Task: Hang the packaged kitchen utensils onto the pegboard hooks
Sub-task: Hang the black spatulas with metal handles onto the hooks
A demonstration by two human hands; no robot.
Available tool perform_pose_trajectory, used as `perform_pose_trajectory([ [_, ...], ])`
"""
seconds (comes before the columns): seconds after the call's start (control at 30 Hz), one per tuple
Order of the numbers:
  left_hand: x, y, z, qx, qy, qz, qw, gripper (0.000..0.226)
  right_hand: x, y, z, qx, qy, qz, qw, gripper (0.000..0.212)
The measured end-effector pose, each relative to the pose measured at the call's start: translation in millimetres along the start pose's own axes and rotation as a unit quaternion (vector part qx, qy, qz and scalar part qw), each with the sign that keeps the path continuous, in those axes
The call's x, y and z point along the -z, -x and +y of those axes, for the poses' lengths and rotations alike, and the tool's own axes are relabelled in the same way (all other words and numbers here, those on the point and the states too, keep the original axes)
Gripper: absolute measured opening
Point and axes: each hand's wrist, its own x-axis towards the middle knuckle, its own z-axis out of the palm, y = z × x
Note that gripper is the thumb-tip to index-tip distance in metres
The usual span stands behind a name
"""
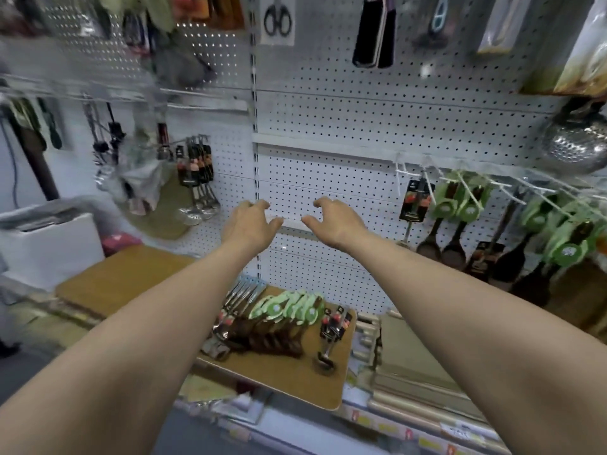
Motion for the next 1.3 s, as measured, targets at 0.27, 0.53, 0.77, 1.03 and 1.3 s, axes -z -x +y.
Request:
perform_pose_trajectory([
  [0.27, -27.8, -46.6, -93.8, 0.040, 0.003, -0.031, 0.999, 0.057, -90.0, -68.4, -20.4, -0.006, 0.008, -0.065, 0.998, 0.058],
  [0.53, -106.5, -116.9, -202.1, 0.104, 0.035, -0.142, 0.984, 0.054, -233.1, -154.6, -13.9, -0.069, -0.053, -0.171, 0.981, 0.061],
  [0.77, -181.3, -143.7, -286.5, 0.151, 0.054, -0.243, 0.957, 0.047, -339.5, -183.1, -3.3, -0.141, -0.094, -0.265, 0.949, 0.052],
  [1.03, -270.6, -154.5, -348.1, 0.202, 0.084, -0.326, 0.920, 0.049, -438.5, -189.9, 17.7, -0.267, -0.172, -0.309, 0.896, 0.058],
  [1.3, -346.9, -175.0, -382.3, 0.204, 0.127, -0.357, 0.903, 0.041, -518.4, -206.4, 27.9, -0.409, -0.293, -0.258, 0.825, 0.056],
])
